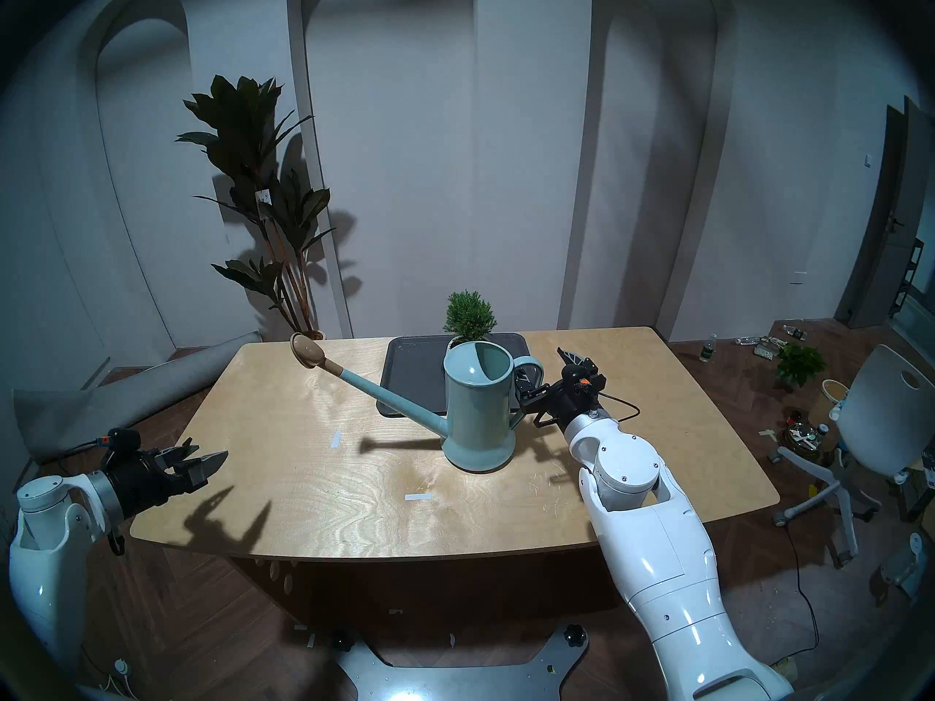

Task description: Pick up the watering can and pour water into the potted plant, then put the can down

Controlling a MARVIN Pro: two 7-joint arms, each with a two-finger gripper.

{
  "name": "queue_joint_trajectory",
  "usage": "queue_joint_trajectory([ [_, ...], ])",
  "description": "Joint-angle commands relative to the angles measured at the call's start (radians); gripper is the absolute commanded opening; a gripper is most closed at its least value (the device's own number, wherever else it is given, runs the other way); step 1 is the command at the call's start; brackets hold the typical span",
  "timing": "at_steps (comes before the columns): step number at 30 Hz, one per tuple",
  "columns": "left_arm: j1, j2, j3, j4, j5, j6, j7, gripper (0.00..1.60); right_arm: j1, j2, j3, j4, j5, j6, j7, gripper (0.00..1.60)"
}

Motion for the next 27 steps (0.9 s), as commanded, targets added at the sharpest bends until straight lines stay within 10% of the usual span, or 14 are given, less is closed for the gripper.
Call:
queue_joint_trajectory([
  [1, -0.002, 0.001, -0.004, -0.011, 0.000, -0.001, 0.001, 1.60, 0.046, -0.009, -0.001, -0.002, 0.005, -0.019, 0.003, 1.60],
  [11, -0.002, 0.001, -0.005, -0.012, 0.000, -0.001, 0.002, 1.60, 0.067, -0.026, -0.015, 0.051, 0.020, -0.038, 0.008, 1.60],
  [12, -0.002, 0.001, -0.005, -0.012, 0.000, -0.001, 0.002, 1.60, 0.066, -0.031, -0.016, 0.050, 0.020, -0.041, 0.001, 0.77],
  [14, -0.002, 0.001, -0.005, -0.012, 0.000, -0.001, 0.001, 1.60, 0.064, -0.033, -0.019, 0.047, 0.022, -0.046, 0.002, 0.00],
  [27, -0.002, 0.001, -0.005, -0.012, 0.000, -0.001, 0.001, 1.60, 0.013, -0.054, 0.000, 0.002, 0.049, -0.083, -0.040, 0.00],
])
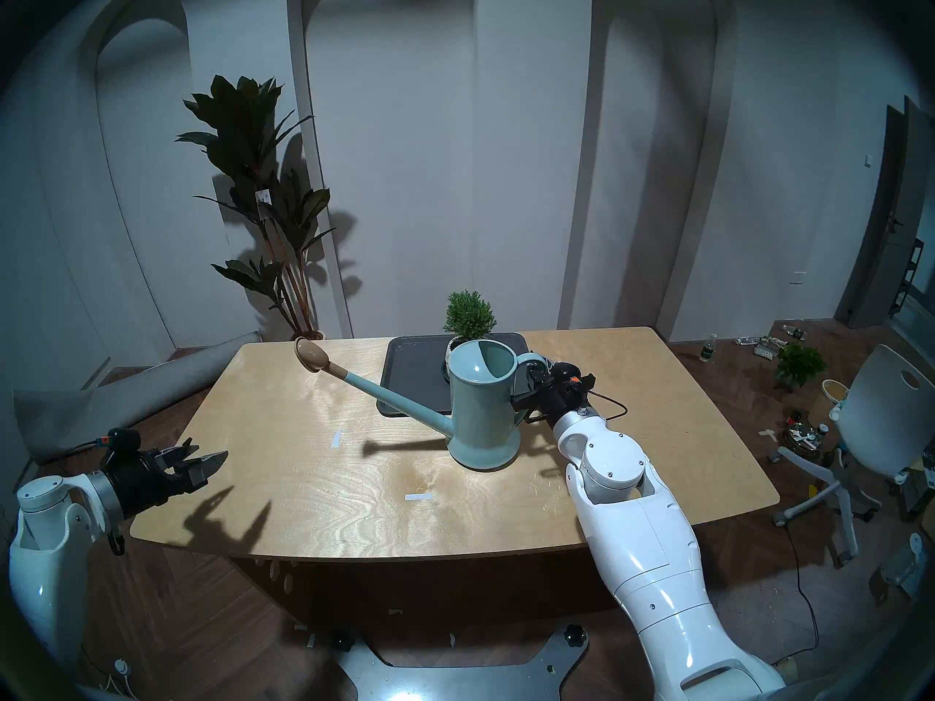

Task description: Pick up the watering can and pour water into the potted plant, then put the can down

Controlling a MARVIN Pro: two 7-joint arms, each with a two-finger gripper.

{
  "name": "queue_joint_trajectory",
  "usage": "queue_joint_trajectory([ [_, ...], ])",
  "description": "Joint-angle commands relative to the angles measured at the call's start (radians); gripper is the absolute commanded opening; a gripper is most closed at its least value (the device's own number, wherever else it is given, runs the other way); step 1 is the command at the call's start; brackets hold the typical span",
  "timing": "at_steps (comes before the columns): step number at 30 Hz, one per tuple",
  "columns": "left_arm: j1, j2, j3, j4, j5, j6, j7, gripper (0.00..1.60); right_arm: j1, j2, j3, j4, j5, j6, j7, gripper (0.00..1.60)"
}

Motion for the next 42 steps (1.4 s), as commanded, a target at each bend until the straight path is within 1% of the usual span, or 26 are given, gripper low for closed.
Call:
queue_joint_trajectory([
  [1, -0.002, 0.001, -0.005, -0.011, 0.000, -0.001, 0.001, 1.60, -0.020, -0.018, 0.023, -0.058, 0.023, -0.043, -0.018, 0.00],
  [7, -0.002, 0.001, -0.004, -0.011, 0.000, -0.001, 0.001, 1.60, -0.046, -0.044, 0.034, -0.072, 0.038, -0.095, -0.044, 0.00],
  [8, -0.002, 0.002, -0.004, -0.011, 0.000, -0.001, 0.001, 1.60, -0.047, -0.049, 0.035, -0.074, 0.039, -0.119, -0.048, 0.00],
  [15, -0.003, 0.002, -0.004, -0.010, 0.000, -0.001, 0.001, 1.60, -0.076, -0.062, 0.048, -0.131, 0.037, -0.177, -0.083, 0.00],
  [20, -0.003, 0.002, -0.004, -0.011, 0.000, -0.001, 0.001, 1.60, -0.153, -0.057, 0.084, -0.185, 0.034, -0.194, -0.125, 0.00],
  [24, -0.002, 0.002, -0.004, -0.011, 0.000, -0.001, 0.001, 1.60, -0.207, -0.053, 0.110, -0.212, 0.038, -0.213, -0.141, 0.00],
  [28, -0.002, 0.002, -0.004, -0.011, 0.000, -0.001, 0.001, 1.60, -0.253, -0.064, 0.133, -0.230, 0.052, -0.245, -0.157, 0.00],
  [35, -0.002, 0.002, -0.004, -0.011, 0.000, -0.001, 0.001, 1.60, -0.287, -0.072, 0.148, -0.258, 0.063, -0.310, -0.163, 0.00],
  [36, -0.002, 0.002, -0.004, -0.011, 0.000, -0.001, 0.001, 1.60, -0.287, -0.072, 0.148, -0.258, 0.063, -0.310, -0.163, 0.00],
  [42, -0.003, 0.002, -0.004, -0.010, 0.000, -0.001, 0.001, 1.60, -0.305, -0.057, 0.194, -0.282, 0.067, -0.327, -0.183, 0.00],
])
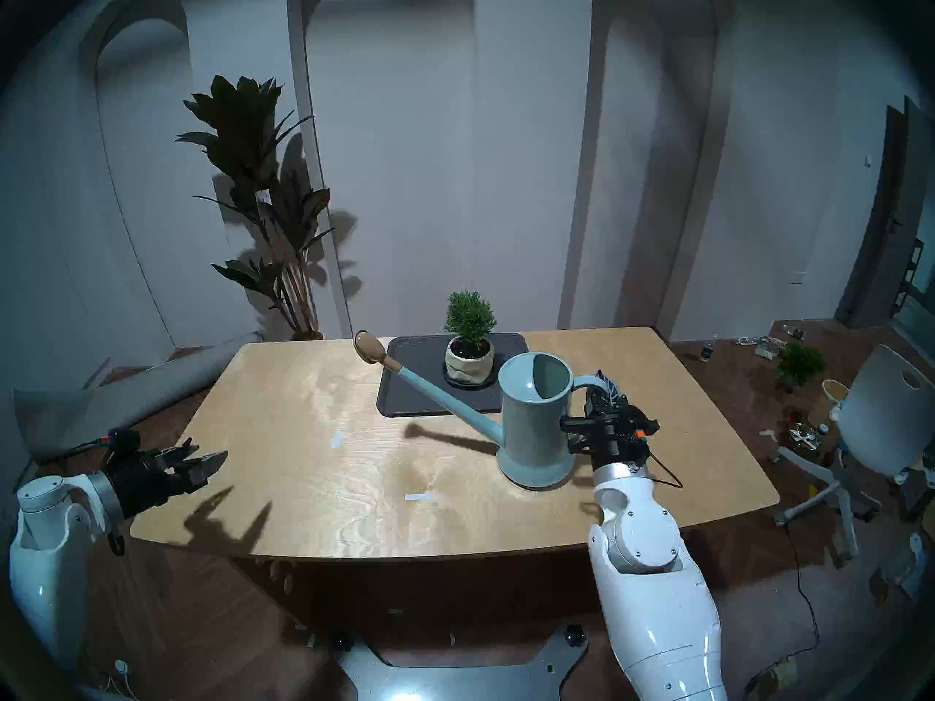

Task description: Pick up the watering can and pour water into the potted plant, then put the can down

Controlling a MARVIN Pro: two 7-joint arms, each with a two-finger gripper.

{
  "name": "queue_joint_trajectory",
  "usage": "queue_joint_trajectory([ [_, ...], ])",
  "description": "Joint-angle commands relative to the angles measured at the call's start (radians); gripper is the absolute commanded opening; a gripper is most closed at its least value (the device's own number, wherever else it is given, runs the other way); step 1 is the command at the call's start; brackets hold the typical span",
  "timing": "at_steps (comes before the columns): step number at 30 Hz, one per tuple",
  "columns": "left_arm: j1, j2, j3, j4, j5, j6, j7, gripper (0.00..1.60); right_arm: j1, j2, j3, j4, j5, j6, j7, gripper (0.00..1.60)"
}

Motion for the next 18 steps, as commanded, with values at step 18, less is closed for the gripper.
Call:
queue_joint_trajectory([
  [18, -0.003, 0.002, -0.004, -0.010, 0.000, -0.001, 0.000, 1.60, 0.041, 0.045, 0.080, -0.040, 0.031, -0.110, 0.018, 0.00],
])
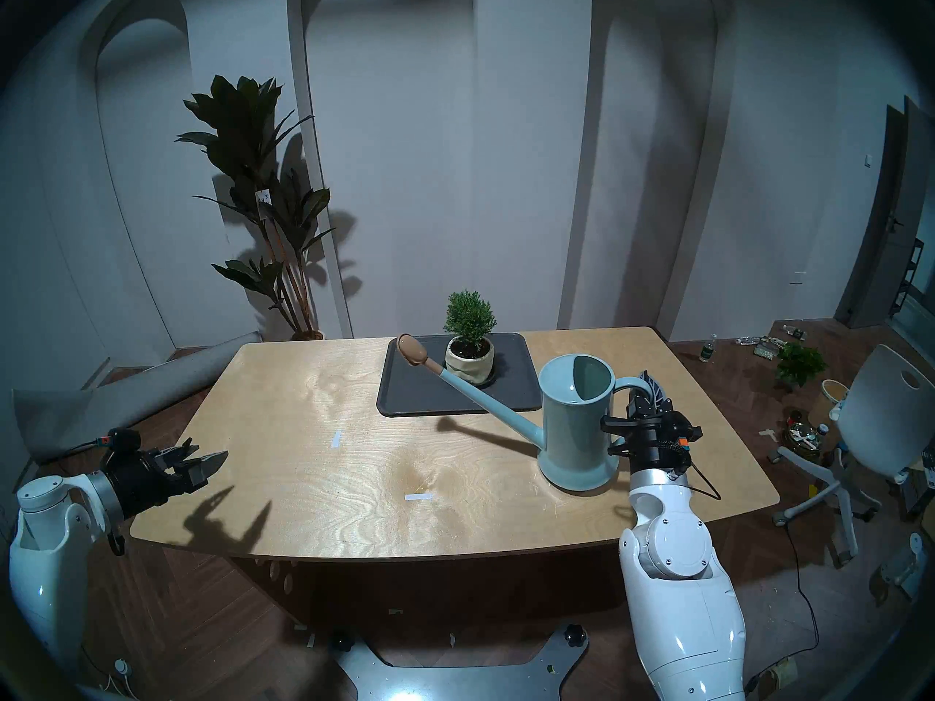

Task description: Pick up the watering can and pour water into the potted plant, then put the can down

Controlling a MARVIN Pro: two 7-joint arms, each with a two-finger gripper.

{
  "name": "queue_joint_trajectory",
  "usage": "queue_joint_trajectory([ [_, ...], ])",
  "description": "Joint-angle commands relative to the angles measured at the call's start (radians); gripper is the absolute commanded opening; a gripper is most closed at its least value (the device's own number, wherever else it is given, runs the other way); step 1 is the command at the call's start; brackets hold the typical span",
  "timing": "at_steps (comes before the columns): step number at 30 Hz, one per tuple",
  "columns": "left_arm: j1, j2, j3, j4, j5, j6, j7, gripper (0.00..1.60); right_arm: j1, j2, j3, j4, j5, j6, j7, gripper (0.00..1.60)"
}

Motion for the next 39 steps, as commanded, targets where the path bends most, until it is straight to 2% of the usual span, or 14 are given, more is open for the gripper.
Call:
queue_joint_trajectory([
  [1, -0.003, 0.002, -0.004, -0.010, 0.000, -0.002, 0.000, 1.60, 0.066, 0.017, -0.015, -0.046, 0.002, -0.058, 0.035, 0.00],
  [14, -0.003, 0.002, -0.004, -0.009, 0.000, -0.002, 0.000, 1.60, 0.133, 0.035, -0.035, -0.094, -0.003, -0.066, 0.064, 0.00],
  [21, -0.003, 0.002, -0.004, -0.009, 0.000, -0.002, 0.000, 1.60, 0.151, 0.039, -0.023, -0.113, -0.002, -0.074, 0.064, 0.00],
  [29, -0.004, 0.002, -0.004, -0.009, 0.000, -0.002, -0.001, 1.60, 0.179, 0.079, 0.043, -0.137, -0.005, -0.058, 0.061, 0.00],
  [36, -0.004, 0.003, -0.003, -0.008, 0.000, -0.002, -0.001, 1.60, 0.186, 0.135, 0.147, -0.170, -0.016, -0.053, 0.048, 0.00],
  [39, -0.004, 0.003, -0.003, -0.008, 0.000, -0.002, -0.001, 1.60, 0.188, 0.148, 0.169, -0.177, -0.017, -0.050, 0.049, 0.00],
])
